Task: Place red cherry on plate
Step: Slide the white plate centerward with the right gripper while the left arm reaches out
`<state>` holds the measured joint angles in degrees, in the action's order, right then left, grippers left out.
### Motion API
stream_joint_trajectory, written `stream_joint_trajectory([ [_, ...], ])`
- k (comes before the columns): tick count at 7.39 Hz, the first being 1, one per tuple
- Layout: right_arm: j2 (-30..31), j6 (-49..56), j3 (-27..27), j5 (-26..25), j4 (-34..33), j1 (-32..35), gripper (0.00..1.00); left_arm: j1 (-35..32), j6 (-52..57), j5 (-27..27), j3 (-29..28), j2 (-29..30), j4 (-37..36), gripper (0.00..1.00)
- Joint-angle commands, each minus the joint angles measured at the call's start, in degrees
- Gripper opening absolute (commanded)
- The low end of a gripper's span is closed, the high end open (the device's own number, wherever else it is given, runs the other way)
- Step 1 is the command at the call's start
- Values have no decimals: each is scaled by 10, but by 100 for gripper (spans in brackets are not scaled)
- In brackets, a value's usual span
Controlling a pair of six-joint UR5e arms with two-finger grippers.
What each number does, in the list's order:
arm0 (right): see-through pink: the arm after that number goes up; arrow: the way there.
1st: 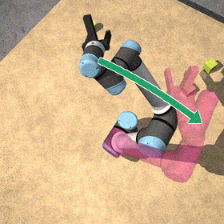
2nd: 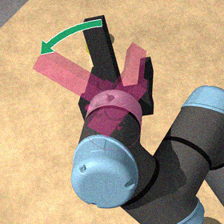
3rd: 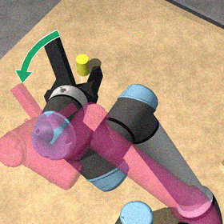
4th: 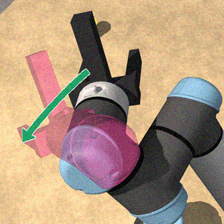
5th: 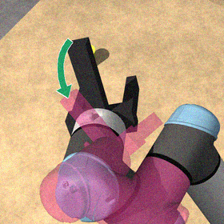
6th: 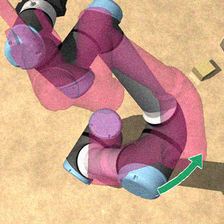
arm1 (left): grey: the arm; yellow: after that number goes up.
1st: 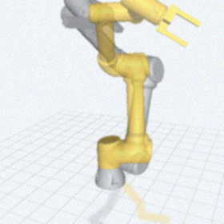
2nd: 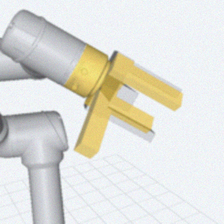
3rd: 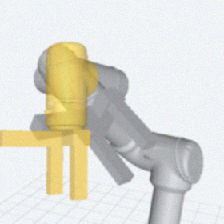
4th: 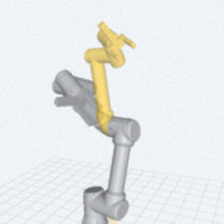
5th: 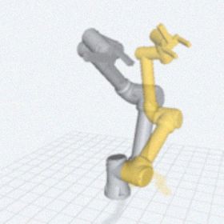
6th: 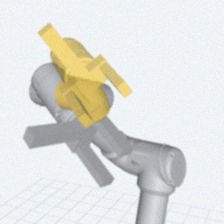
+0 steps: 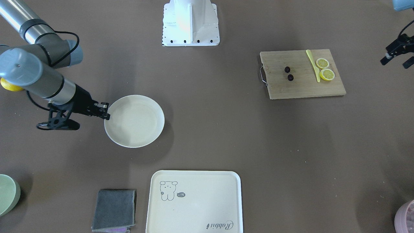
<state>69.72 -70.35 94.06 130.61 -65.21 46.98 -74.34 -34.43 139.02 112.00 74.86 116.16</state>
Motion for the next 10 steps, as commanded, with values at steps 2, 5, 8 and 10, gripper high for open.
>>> stream_joint_trajectory([
  [2,-18,-113,45,-83,1,-110,0,179,-254,-90,9,19,122,97],
  [5,-44,-151,43,-133,0,-167,0,295,-332,-180,17,50,122,97],
  [8,-58,-166,39,-156,-1,-194,0,378,-367,-241,10,67,116,94],
  [10,-60,-167,38,-173,1,-204,0,394,-367,-242,0,64,116,89],
])
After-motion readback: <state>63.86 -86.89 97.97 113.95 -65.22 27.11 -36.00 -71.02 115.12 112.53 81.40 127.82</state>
